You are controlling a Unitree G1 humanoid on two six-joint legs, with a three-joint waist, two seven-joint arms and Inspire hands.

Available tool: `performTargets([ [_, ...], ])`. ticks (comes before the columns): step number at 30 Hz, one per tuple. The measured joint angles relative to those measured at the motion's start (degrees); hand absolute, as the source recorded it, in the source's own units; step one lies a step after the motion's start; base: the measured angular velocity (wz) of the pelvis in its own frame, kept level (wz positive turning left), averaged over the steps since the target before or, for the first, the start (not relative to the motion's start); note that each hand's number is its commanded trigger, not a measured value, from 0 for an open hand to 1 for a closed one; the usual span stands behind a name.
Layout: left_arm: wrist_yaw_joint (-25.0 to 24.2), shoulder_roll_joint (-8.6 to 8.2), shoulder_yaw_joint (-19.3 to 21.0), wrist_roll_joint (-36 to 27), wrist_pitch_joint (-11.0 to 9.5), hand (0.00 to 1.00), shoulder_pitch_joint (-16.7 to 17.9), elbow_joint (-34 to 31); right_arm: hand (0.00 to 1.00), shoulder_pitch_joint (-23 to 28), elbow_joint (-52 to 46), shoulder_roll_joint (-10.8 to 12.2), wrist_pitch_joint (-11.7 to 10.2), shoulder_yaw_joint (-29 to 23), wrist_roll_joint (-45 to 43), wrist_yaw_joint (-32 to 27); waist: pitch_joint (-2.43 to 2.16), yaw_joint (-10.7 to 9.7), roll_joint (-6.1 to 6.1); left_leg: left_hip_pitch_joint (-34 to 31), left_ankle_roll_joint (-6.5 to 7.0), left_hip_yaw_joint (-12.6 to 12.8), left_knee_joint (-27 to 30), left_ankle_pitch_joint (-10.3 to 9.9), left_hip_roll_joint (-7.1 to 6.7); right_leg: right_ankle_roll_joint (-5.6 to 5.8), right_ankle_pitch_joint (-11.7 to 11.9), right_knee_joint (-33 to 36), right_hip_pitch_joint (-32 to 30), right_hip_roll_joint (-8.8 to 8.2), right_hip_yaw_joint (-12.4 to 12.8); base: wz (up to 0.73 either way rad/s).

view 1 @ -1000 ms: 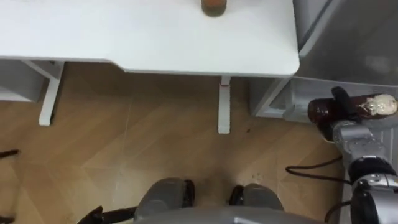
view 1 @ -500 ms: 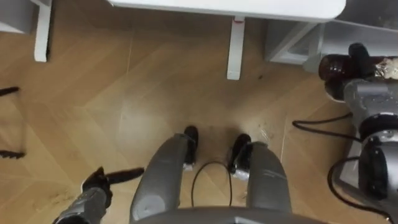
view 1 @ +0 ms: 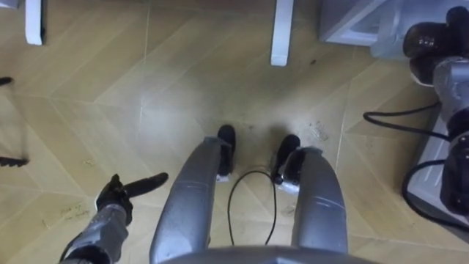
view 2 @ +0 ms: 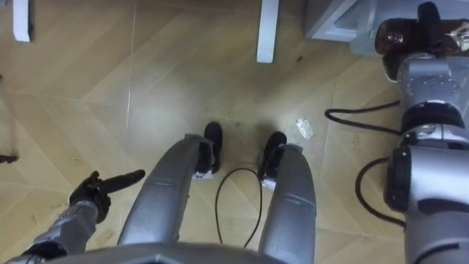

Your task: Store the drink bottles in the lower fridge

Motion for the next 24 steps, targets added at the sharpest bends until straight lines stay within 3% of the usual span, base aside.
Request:
performTargets([
  [8,0.1,0.12,-1.0,-2.0,-0.2,0.0,0.2,0.4,1.0,-4.0,-0.5,-2.0,-0.8,0.0,-0.1,-0.2,-0.04,-0.5,-0.23,-0.8,0.49,0.8,1.8,-0.3,-0.37,0.21,-0.6,2.4,-1.1,-1.0,0.4,0.02],
  [15,-0.1,1.15,-1.4,-2.1,-0.3,0.0,0.6,0.2,1.0,-5.0,-1.0,-2.1,-0.8,0.0,0.0,-0.3,-0.06,-1.5,-0.48,-0.9,0.81,1.7,3.2,-0.6,-0.29,0.31,-1.9,4.6,-1.3,-2.03,0.3,0.1],
  [16,-0.1,1.16,-1.5,-2.1,-0.3,0.0,0.6,0.2,0.9,-5.0,-1.0,-2.1,-0.8,0.0,0.0,-0.2,-0.06,-1.5,-0.48,-1.0,0.84,1.7,3.3,-0.7,-0.27,0.29,-1.9,4.7,-1.3,-2.07,0.2,0.0],
  [17,-0.1,1.25,-1.6,-2.1,-0.3,0.0,0.6,0.2,0.36,-5.0,-1.0,-2.1,-0.8,0.0,0.0,-0.2,-0.06,-1.4,-0.47,-1.0,0.88,1.6,3.5,-0.7,-0.27,0.25,-1.9,4.8,-1.3,-2.13,0.2,0.0],
  [18,-0.2,1.37,-1.9,-2.1,-0.3,0.0,0.6,0.2,0.0,-5.0,-1.0,-2.1,-0.8,0.0,0.0,-0.2,-0.06,-1.4,-0.47,-1.0,0.91,1.6,3.6,-0.8,-0.27,0.23,-2.0,5.0,-1.3,-2.19,0.1,0.0],
  [24,-0.9,2.15,-3.4,-2.1,-0.2,0.0,1.5,0.2,0.0,-4.8,-1.0,-2.1,-0.8,0.2,0.4,-0.2,-0.08,-1.3,-0.44,-1.2,0.95,1.5,4.1,-0.9,-0.22,0.17,-2.1,5.4,-1.4,-2.3,0.0,0.0],
])
